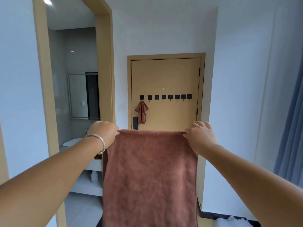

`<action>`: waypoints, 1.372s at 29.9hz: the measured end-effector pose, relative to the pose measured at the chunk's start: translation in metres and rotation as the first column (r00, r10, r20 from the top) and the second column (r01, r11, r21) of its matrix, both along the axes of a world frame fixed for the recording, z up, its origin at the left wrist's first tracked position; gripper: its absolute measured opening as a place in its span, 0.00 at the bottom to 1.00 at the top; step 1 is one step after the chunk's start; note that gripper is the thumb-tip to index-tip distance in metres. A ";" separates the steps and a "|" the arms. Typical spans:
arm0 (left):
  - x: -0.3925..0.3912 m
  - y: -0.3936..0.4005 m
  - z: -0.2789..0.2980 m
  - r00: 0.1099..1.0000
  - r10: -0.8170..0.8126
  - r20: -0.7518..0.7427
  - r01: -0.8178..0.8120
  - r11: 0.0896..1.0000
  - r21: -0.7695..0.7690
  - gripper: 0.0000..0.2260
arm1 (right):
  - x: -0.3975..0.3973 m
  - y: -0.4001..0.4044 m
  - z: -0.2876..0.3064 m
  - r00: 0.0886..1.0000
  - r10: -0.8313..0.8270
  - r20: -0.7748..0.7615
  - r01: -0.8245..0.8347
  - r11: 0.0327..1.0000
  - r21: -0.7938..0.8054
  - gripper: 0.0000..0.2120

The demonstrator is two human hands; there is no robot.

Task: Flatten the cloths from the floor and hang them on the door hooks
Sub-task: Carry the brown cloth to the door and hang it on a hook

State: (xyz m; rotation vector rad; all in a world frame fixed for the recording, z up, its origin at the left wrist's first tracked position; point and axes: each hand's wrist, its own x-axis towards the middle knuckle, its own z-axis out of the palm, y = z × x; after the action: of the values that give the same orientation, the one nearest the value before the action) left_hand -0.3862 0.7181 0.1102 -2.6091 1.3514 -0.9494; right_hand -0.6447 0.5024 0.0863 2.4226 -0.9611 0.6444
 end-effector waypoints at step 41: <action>0.486 -0.521 0.012 0.999 -0.044 0.023 0.046 0.994 -0.098 0.16 | 0.487 -0.539 0.039 0.998 0.058 0.014 -0.057 0.995 -0.077 0.18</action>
State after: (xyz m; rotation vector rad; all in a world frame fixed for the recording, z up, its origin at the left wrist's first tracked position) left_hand 0.1000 0.1970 0.1223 -2.6419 1.3992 -1.0725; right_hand -0.1577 -0.0369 0.1251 2.3887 -0.8599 0.7097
